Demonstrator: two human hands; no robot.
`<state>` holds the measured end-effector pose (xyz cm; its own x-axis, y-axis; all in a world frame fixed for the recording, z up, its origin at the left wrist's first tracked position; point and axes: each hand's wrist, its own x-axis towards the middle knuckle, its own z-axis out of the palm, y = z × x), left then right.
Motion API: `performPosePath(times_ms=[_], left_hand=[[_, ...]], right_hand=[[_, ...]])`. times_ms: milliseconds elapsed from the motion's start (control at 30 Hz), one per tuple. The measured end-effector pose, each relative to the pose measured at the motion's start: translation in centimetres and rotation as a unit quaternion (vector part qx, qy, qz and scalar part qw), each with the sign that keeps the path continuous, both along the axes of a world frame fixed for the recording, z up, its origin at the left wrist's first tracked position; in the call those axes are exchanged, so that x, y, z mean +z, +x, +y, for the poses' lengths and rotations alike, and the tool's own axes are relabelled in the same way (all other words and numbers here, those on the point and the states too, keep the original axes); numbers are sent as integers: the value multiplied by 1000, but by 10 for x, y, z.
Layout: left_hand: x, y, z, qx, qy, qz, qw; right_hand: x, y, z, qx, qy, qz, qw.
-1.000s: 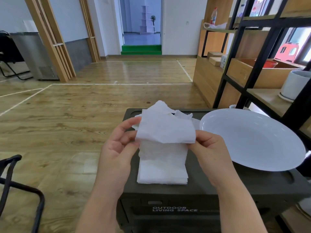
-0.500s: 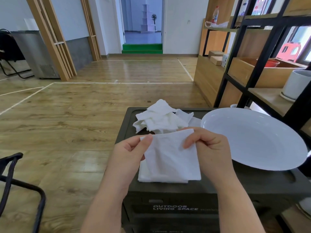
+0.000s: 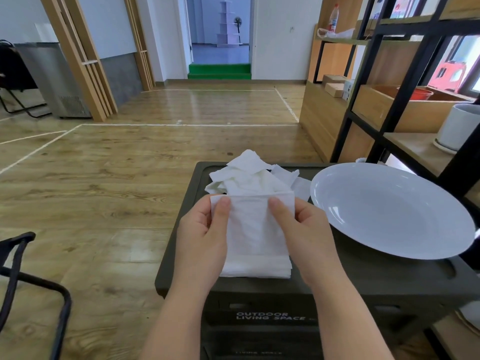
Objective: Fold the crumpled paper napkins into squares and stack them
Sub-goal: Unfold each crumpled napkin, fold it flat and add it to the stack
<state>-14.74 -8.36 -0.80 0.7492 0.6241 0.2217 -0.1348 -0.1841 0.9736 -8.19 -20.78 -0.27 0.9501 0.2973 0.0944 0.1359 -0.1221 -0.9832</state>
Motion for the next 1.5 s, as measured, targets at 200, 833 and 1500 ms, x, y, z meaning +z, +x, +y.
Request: performPosePath(times_ms=[200,833,1500], left_hand=[[-10,8,-1,85,94,37,991],[-36,16,11,117,236,265,927],[-34,17,8,167,243,325,899]], right_hand=[[-8,1,11,-56,-32,-33,997],[-41,20,1,-78,-326,-116,935],[-47,18,8,-115,-363,-99,919]])
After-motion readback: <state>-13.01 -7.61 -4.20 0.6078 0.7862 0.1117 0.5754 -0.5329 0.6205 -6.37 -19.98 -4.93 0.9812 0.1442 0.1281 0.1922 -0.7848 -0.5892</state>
